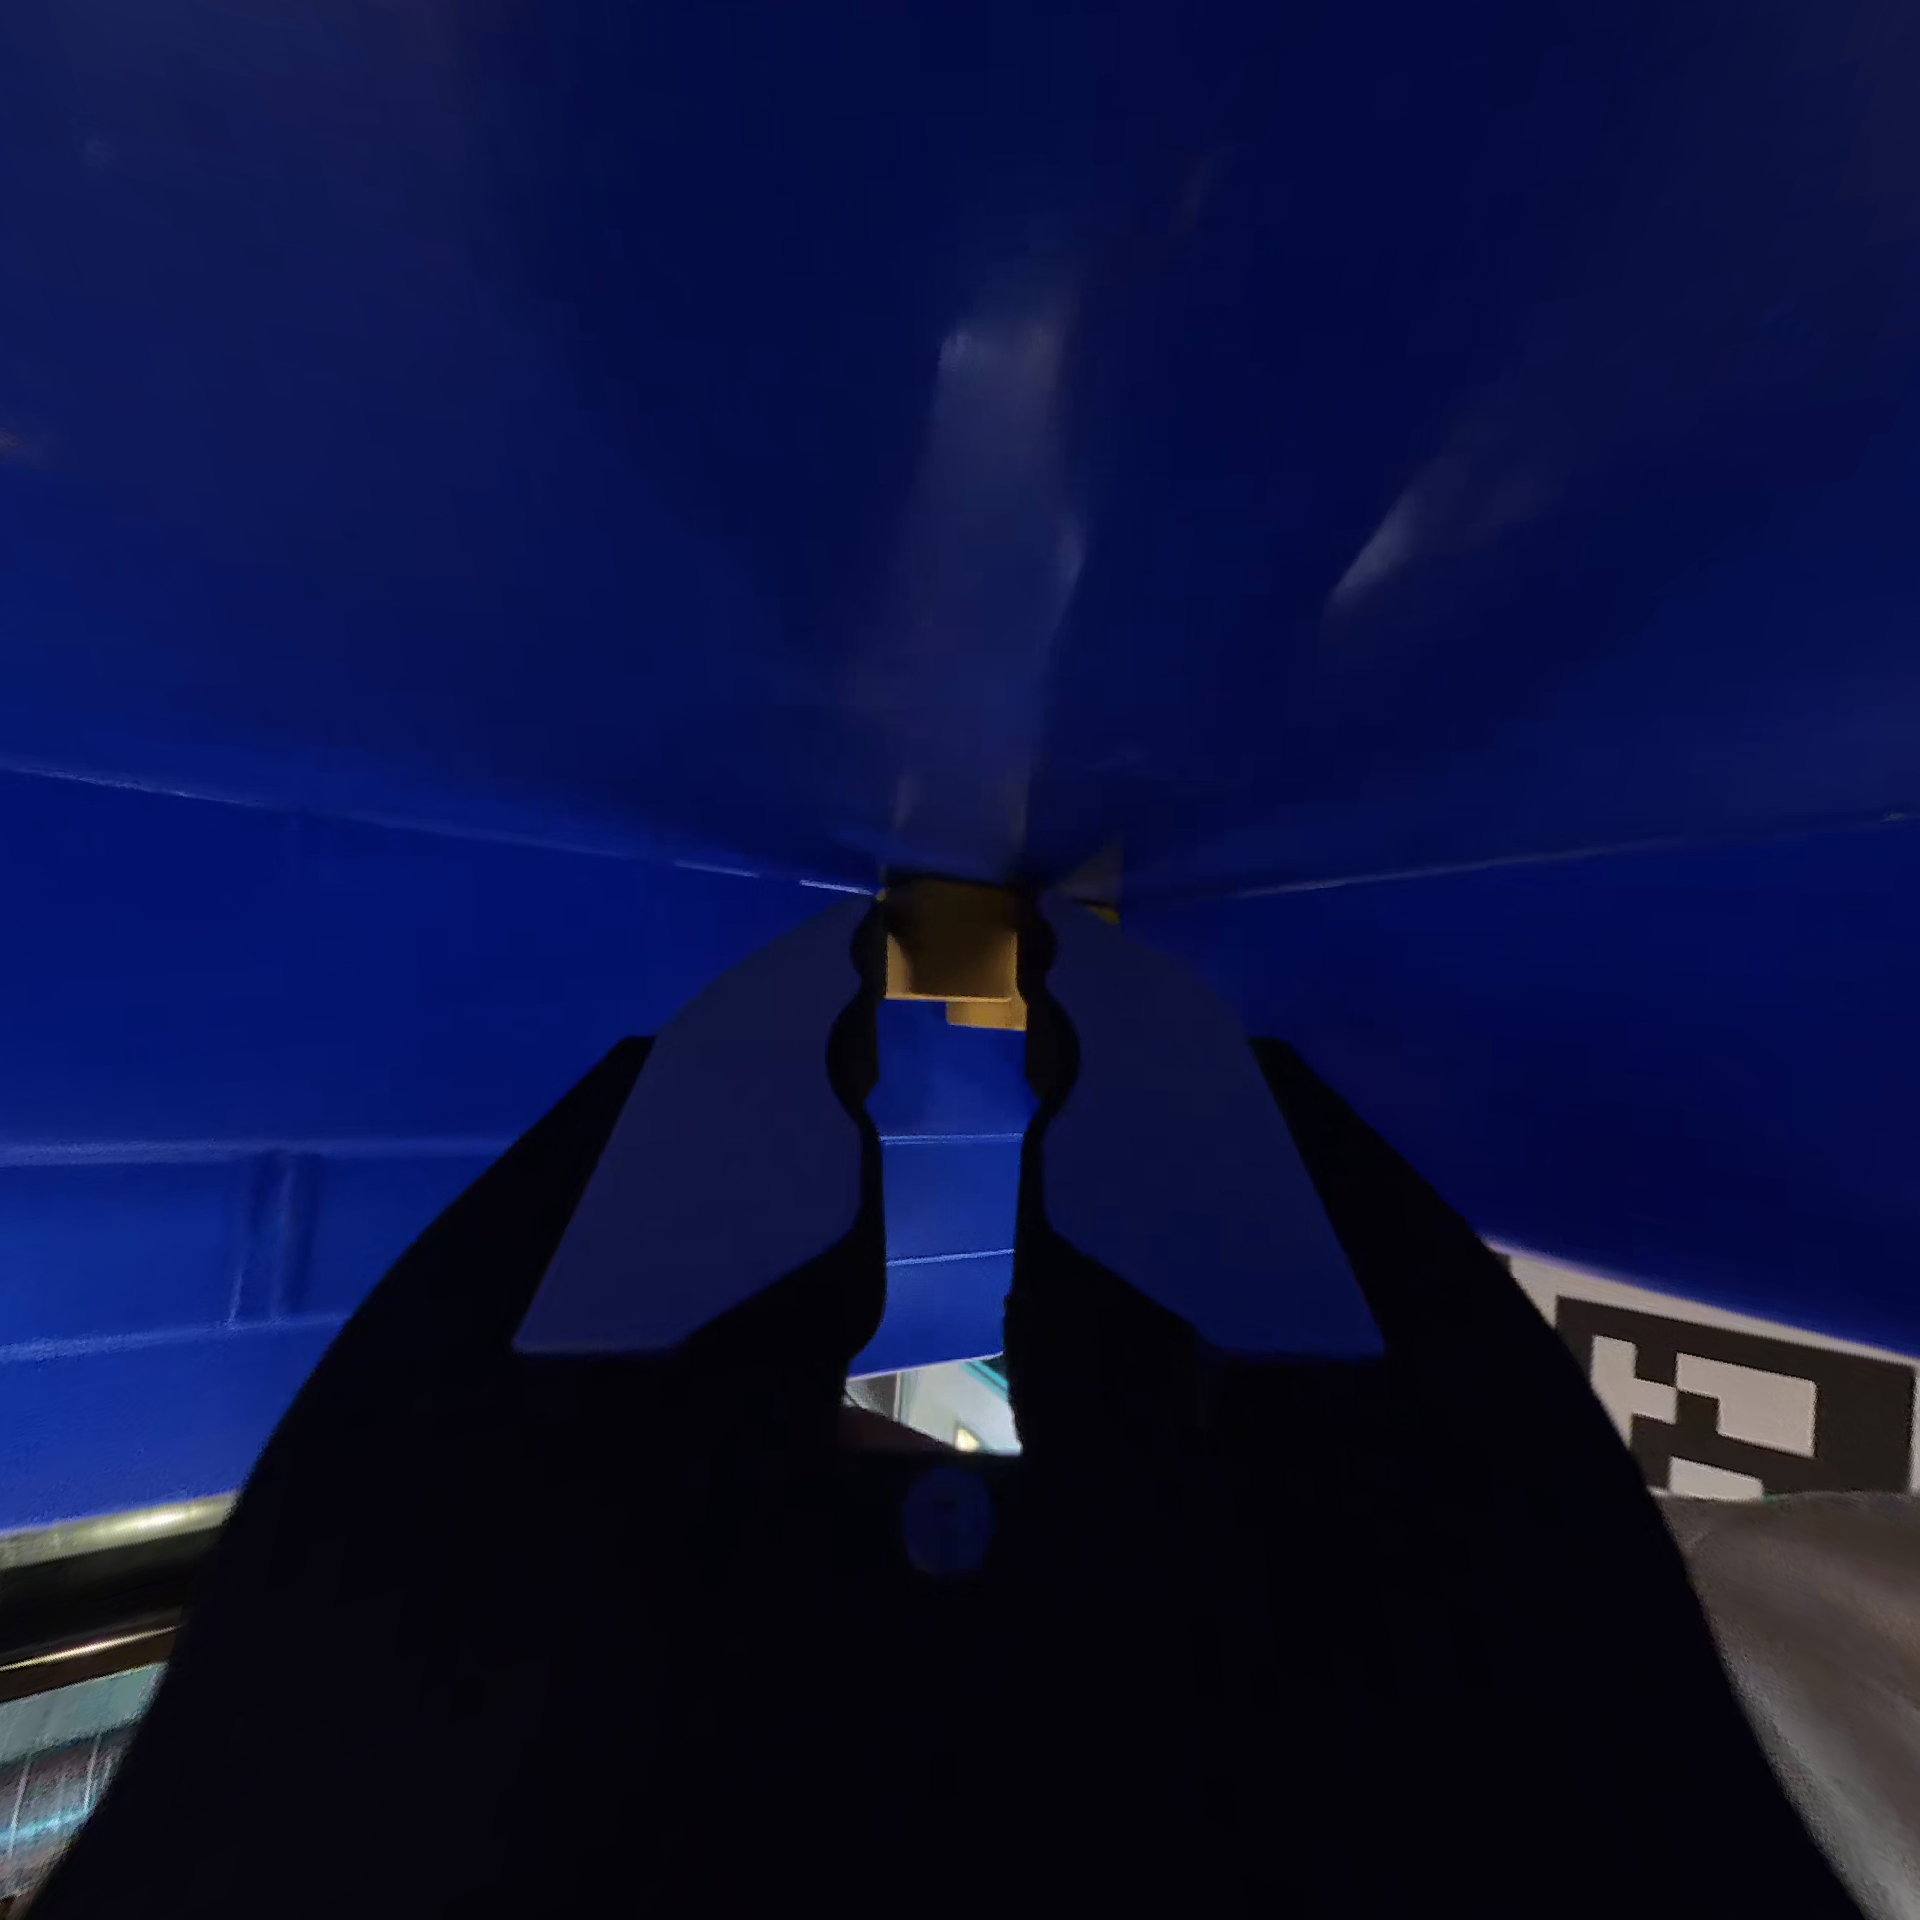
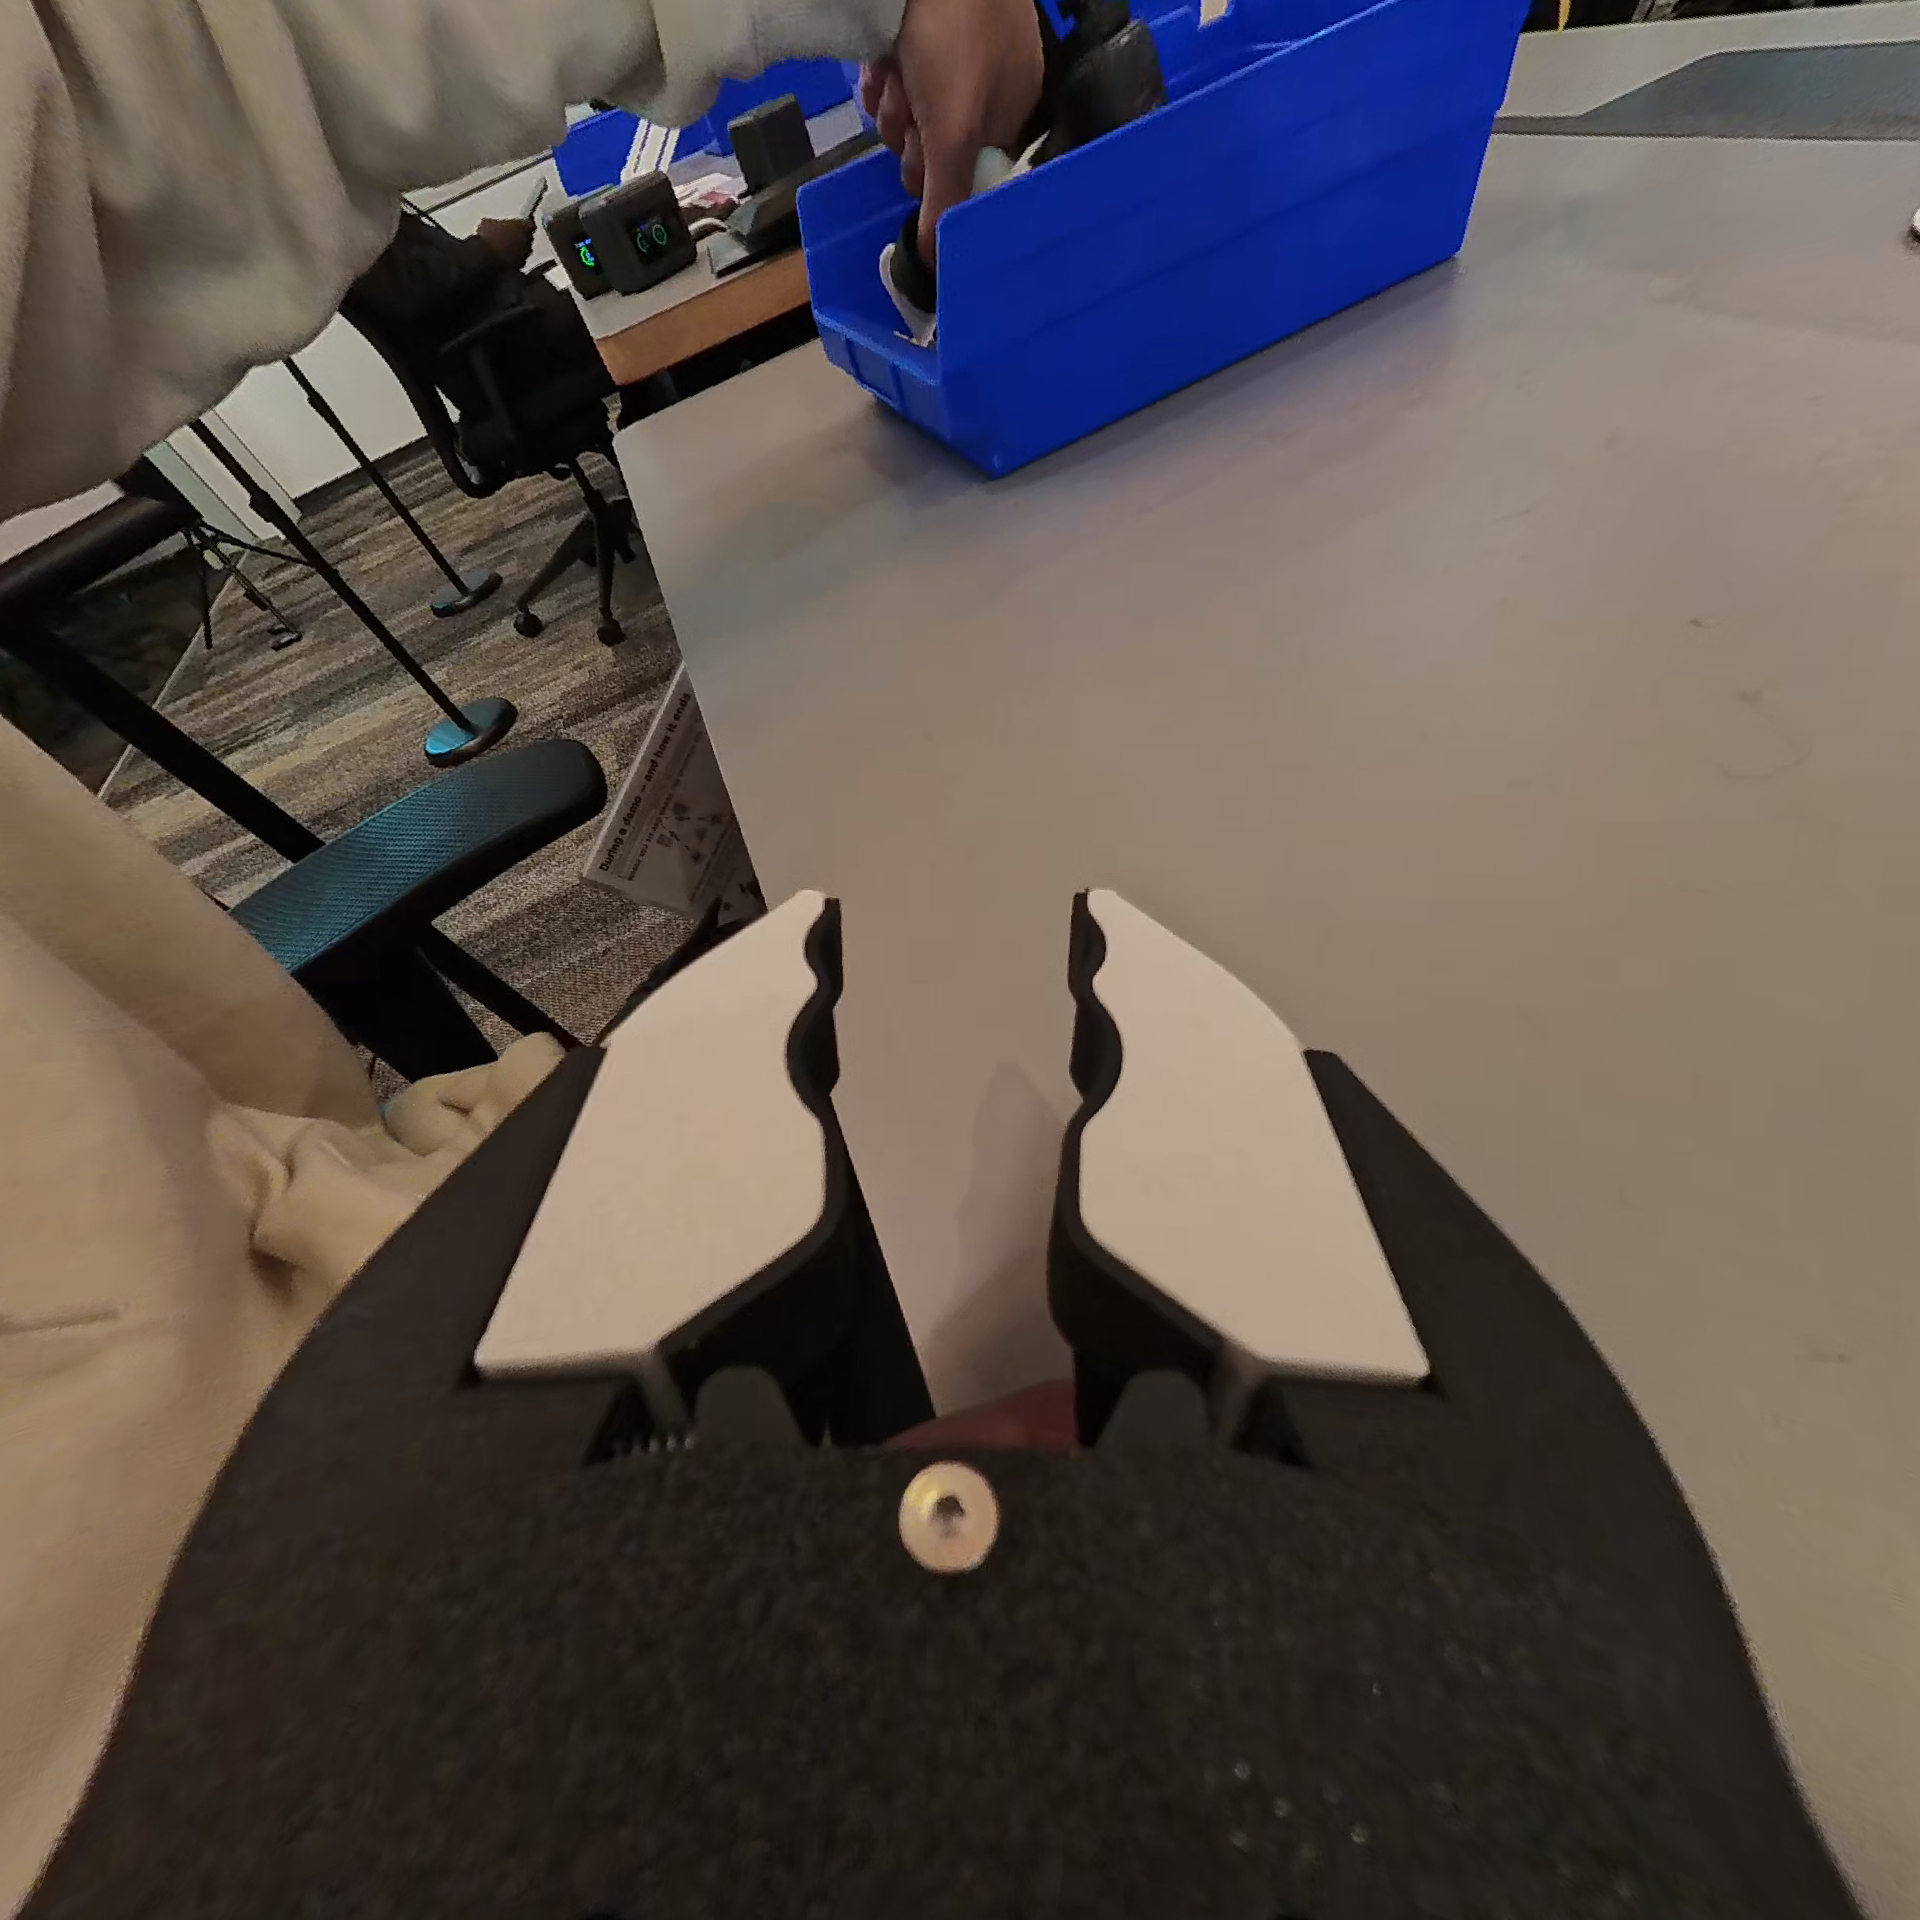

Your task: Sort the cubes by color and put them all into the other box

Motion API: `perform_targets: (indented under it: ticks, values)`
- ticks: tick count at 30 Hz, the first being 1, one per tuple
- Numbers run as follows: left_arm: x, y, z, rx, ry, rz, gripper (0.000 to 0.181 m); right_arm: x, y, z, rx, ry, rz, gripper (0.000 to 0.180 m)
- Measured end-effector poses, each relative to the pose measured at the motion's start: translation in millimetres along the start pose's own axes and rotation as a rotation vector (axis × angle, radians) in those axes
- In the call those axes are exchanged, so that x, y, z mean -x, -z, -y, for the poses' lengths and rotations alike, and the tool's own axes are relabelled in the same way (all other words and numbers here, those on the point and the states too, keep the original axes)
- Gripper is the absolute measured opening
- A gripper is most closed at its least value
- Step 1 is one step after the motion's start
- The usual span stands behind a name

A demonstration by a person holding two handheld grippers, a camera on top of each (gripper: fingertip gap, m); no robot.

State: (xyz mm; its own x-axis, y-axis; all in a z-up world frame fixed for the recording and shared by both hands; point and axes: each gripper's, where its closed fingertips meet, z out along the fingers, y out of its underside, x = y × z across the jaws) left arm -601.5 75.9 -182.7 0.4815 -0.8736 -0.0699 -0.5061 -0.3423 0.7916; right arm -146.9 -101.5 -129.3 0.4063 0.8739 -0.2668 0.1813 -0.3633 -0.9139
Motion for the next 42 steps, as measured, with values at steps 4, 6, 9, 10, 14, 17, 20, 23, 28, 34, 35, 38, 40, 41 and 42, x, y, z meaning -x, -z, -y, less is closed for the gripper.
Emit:
perform_targets:
  ticks: [4, 6, 9, 10, 14, 17, 20, 23, 28, 34, 35, 38, 40, 41, 42]
  values:
    - [5.6, 13.8, -4.0, -0.076, 0.014, 0.059, 0.023, -0.7, 1.0, 0.9, -0.008, -0.007, -0.002, 0.041]
    - [9.8, 28.8, -10.3, -0.174, 0.052, 0.061, 0.023, -1.2, 1.5, 0.9, -0.009, -0.013, -0.003, 0.041]
    - [19.5, 57.1, -21.1, -0.409, 0.119, 0.069, 0.023, -1.7, 1.8, 1.2, -0.012, -0.02, -0.004, 0.041]
    - [21.4, 68.4, -22.7, -0.521, 0.145, 0.061, 0.023, -1.9, 2.0, 1.2, -0.013, -0.021, -0.005, 0.041]
    - [6.4, 136.4, -20.2, -1.128, 0.199, -0.042, 0.023, -2.9, 3.0, 1.7, -0.019, -0.028, -0.009, 0.041]
    - [-18.5, 178.0, -25.1, -1.529, 0.22, -0.102, 0.023, -3.5, 2.7, 2.1, -0.02, -0.041, -0.004, 0.041]
    - [-49.1, 189.9, -26.0, -1.789, 0.231, -0.158, 0.023, -4.1, 3.1, 3.8, -0.032, -0.071, 0.008, 0.041]
    - [-78.7, 196.2, -25.3, -1.986, 0.214, -0.231, 0.022, -6.2, 2.9, 8.0, -0.052, -0.142, 0.041, 0.041]
    - [-158.6, 264.8, -45.9, -2.278, -0.062, -0.25, 0.022, -3.5, -9.8, 49.8, -0.14, -0.442, 0.312, 0.043]
    - [-260.2, 348.1, -25.7, -2.299, -0.495, -0.145, 0.022, 1.1, -14.3, 141.4, -0.374, -0.934, 0.915, 0.05]
    - [-269.9, 356.7, -18.2, -2.289, -0.535, -0.122, 0.022, -0.4, -15.6, 148.8, -0.395, -0.969, 0.962, 0.051]
    - [-290.9, 372.6, 2.5, -2.256, -0.635, -0.142, 0.022, 4.9, -20.9, 152.5, -0.396, -0.927, 0.988, 0.056]
    - [-298.7, 376.0, 16.1, -2.234, -0.676, -0.175, 0.022, 6.4, -19.9, 149.8, -0.39, -0.918, 1.003, 0.052]
    - [-302.1, 375.2, 23.5, -2.216, -0.693, -0.195, 0.022, 5.1, -20.3, 146.2, -0.383, -0.915, 0.994, 0.045]
    - [-303.7, 374.8, 30.6, -2.208, -0.694, -0.207, 0.022, 2.5, -18.2, 143.7, -0.395, -0.911, 0.994, 0.033]
